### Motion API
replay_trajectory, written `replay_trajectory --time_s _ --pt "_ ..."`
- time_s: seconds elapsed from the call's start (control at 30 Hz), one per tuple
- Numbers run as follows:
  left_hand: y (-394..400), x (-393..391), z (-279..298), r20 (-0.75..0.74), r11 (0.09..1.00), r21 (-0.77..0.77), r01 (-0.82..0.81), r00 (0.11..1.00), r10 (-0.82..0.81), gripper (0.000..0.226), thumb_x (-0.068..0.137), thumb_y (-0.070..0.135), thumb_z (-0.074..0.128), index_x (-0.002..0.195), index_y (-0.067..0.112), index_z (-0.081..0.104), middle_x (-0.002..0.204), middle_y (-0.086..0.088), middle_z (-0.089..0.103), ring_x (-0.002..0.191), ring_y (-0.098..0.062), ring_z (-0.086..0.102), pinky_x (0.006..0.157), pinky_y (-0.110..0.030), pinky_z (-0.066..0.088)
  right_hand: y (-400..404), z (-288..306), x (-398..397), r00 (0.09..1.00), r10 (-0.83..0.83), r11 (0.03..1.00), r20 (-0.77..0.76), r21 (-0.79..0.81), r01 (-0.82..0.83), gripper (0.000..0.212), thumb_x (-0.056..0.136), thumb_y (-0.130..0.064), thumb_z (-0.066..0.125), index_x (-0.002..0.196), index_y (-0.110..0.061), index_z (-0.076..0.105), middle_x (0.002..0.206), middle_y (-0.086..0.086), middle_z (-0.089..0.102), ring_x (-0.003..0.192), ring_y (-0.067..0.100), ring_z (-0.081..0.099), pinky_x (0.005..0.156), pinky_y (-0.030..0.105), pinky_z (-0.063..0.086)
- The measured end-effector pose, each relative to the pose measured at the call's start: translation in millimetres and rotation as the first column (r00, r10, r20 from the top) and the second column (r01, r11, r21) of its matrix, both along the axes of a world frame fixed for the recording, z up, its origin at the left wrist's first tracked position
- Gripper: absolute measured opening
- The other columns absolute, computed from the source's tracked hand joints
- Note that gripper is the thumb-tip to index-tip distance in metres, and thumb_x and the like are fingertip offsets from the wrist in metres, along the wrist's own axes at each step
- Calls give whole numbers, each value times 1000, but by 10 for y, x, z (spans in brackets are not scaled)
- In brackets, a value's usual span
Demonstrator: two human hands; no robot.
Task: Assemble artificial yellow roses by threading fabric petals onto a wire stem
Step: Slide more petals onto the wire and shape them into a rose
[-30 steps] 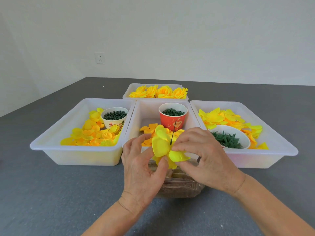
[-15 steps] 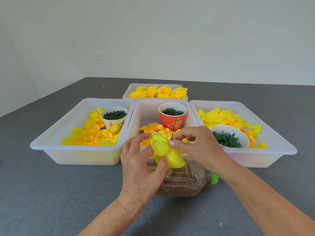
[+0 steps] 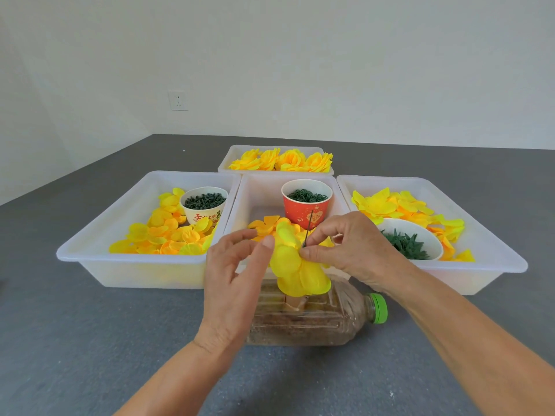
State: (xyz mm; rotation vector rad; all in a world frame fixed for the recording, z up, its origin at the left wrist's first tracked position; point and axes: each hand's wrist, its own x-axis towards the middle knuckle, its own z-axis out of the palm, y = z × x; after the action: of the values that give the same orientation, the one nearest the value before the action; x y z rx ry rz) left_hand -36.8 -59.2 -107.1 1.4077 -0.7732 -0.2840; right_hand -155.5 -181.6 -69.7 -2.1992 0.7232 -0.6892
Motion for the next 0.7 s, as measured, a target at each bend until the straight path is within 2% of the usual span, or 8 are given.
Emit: replay_trajectory --time_s 0.1,0.2,0.37,0.43,0.5,0.57,0.63,0.7 --pt "-58 -10 60 -114 1000 8 10 993 -9 22 74 27 76 56 18 67 105 9 64 109 -12 56 90 -33 44 14 31 19 1000 -8 1000 -13 -11 8 15 68 -20 81 62 -27 70 75 -9 69 80 7 62 79 28 48" --pt "-97 2 98 -251 1000 -3 26 968 -26 28 74 9 74 49 18 64 102 5 67 100 -12 61 77 -26 44 16 42 23 1000 -14 1000 -22 -9 14 15 68 -19 81 61 -26 70 75 -8 69 80 9 62 77 27 48" --pt "-154 48 -9 -356 995 93 34 934 1 25 75 -2 66 55 12 63 102 -6 68 92 -20 61 75 -31 45 10 22 9 1000 -17 999 -23 34 18 11 68 -20 81 64 -23 72 78 -6 70 82 10 63 76 28 47" --pt "-141 32 -15 -238 986 167 13 971 28 25 72 3 67 51 15 61 93 4 67 89 -19 60 73 -30 45 6 22 6 999 -18 999 -31 38 20 12 68 -20 81 62 -24 71 77 -8 70 82 9 62 74 27 47" --pt "-105 16 18 132 971 209 -119 987 93 12 67 12 70 64 22 64 86 13 62 88 -16 55 75 -30 45 2 33 8 998 -25 999 -50 45 27 15 68 -21 81 60 -25 70 78 -7 69 83 11 62 75 29 48" --pt "-96 18 69 479 974 115 -197 870 119 20 68 17 71 87 23 67 100 13 56 99 -10 45 85 -19 37 7 47 20 998 -29 998 -63 45 32 17 67 -20 81 57 -27 69 77 -6 68 82 12 62 75 31 49" --pt "-135 18 141 569 997 52 -65 822 24 24 71 25 69 95 23 71 106 16 56 104 -4 44 89 -10 33 12 56 34 997 -28 999 -65 39 30 18 67 -20 81 57 -29 68 76 -6 69 80 12 62 74 30 50" --pt "-166 17 191 556 992 93 82 822 -120 18 73 27 71 90 27 75 94 27 60 98 4 51 88 -16 40 12 63 36 998 -26 999 -62 39 29 18 67 -19 81 58 -29 68 76 -5 69 80 12 62 77 31 51"
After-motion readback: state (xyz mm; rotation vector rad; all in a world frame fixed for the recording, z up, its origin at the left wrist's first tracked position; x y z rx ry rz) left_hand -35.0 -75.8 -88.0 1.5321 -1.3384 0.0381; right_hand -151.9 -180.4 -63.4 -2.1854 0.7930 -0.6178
